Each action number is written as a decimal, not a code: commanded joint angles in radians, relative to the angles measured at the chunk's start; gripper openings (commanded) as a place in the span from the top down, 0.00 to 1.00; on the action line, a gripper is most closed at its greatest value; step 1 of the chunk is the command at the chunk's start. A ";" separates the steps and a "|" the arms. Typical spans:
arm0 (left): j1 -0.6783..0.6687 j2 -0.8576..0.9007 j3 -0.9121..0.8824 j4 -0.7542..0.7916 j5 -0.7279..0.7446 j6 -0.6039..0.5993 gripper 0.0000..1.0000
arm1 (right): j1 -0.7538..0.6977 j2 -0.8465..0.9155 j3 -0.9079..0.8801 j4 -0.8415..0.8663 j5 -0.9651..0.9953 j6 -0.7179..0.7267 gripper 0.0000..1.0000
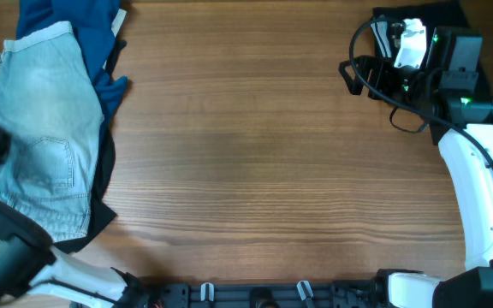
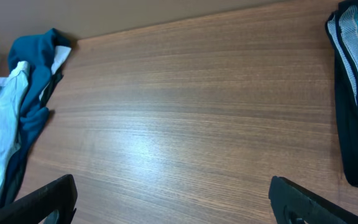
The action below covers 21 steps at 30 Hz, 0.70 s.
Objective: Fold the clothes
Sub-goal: 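Reach the left gripper to the denim shorts on the pile and grasp them, then pull the denim shorts with the left gripper onto the table center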
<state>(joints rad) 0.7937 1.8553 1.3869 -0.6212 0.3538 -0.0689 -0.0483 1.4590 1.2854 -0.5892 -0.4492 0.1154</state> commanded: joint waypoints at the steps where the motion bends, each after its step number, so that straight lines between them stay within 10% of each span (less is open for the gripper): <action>1: -0.154 -0.187 0.039 -0.064 0.122 -0.052 0.96 | 0.002 0.008 0.018 0.004 -0.016 0.021 0.01; 10: -0.668 -0.288 0.039 -0.120 0.204 -0.196 0.96 | -0.085 -0.006 0.018 -0.006 -0.066 0.071 0.00; 21: -1.291 -0.094 0.039 0.285 -0.013 -0.235 0.96 | -0.428 -0.057 0.018 -0.079 -0.260 0.065 0.00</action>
<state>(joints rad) -0.3958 1.6844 1.4113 -0.4007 0.4240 -0.2676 -0.4026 1.4307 1.2854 -0.6514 -0.6083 0.1772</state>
